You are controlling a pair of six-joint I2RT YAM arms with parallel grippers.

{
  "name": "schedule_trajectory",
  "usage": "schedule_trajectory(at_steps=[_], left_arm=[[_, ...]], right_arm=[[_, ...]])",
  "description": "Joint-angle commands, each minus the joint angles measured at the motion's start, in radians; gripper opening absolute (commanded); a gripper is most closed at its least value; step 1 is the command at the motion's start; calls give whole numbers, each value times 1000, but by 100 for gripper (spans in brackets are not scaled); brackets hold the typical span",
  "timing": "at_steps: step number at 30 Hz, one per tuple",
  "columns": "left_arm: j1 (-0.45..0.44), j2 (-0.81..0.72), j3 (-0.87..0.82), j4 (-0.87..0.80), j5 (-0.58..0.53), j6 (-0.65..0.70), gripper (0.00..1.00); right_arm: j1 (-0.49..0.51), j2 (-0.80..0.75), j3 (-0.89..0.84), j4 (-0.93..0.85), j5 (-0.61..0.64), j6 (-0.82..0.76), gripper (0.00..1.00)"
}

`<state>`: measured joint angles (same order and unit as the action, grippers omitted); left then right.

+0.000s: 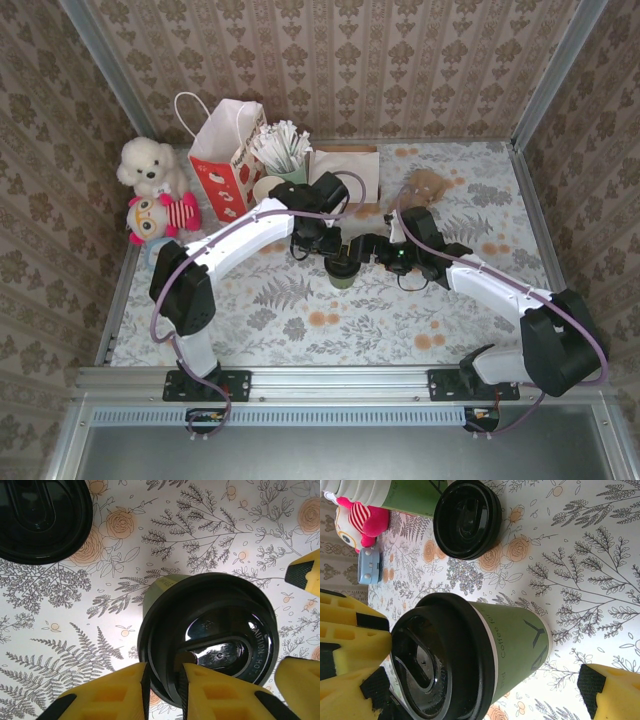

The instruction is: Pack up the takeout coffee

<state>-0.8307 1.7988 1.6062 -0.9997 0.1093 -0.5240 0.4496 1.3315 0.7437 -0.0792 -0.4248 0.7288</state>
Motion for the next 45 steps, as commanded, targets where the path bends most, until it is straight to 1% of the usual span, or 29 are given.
schedule_trajectory(at_steps=[1,4,8,9,11,12,16,17,19,20,23,26,29,33,35,40,41,45], left_arm=[[1,-11,24,-31,16,-1,26],[12,-37,17,-28,16,-2,29],[46,-109,-29,31,64,-6,30],[55,-136,-50,57,70,-10,33],[72,-191,-100,114,76,-26,41],[83,-221,-130,144,72,-35,47],[129,-324,-249,219,12,-99,77],[141,-340,-272,224,-8,-118,82],[165,-369,-333,229,-45,-162,98],[174,-377,-357,228,-63,-185,100],[182,-379,-419,222,-114,-239,100],[180,-349,-469,221,-132,-301,100],[170,-324,-513,283,-123,-344,100],[141,-298,-536,352,-148,-389,100],[133,-284,-529,356,-162,-379,100],[128,-260,-520,345,-174,-352,100],[128,-257,-520,347,-172,-351,100],[120,-241,-515,350,-175,-349,100]], right_arm=[[3,-20,-9,-8,14,-14,100],[3,-26,-9,-13,16,-11,100],[4,-28,-8,-41,59,0,100],[6,-29,-12,-33,60,8,100],[9,-29,-14,-26,60,19,100],[12,-30,-10,-29,63,21,100],[32,-26,6,-39,81,21,100],[38,-25,10,-43,85,22,100],[58,-20,22,-51,98,24,100],[68,-19,30,-59,109,24,100],[110,-12,54,-84,164,24,100],[150,-2,82,-110,229,32,100],[177,2,101,-124,284,40,100],[189,16,134,-185,350,40,100],[190,20,150,-201,358,38,100],[192,52,205,-232,311,34,100],[193,88,217,-245,312,31,100],[202,138,268,-293,317,20,100]])
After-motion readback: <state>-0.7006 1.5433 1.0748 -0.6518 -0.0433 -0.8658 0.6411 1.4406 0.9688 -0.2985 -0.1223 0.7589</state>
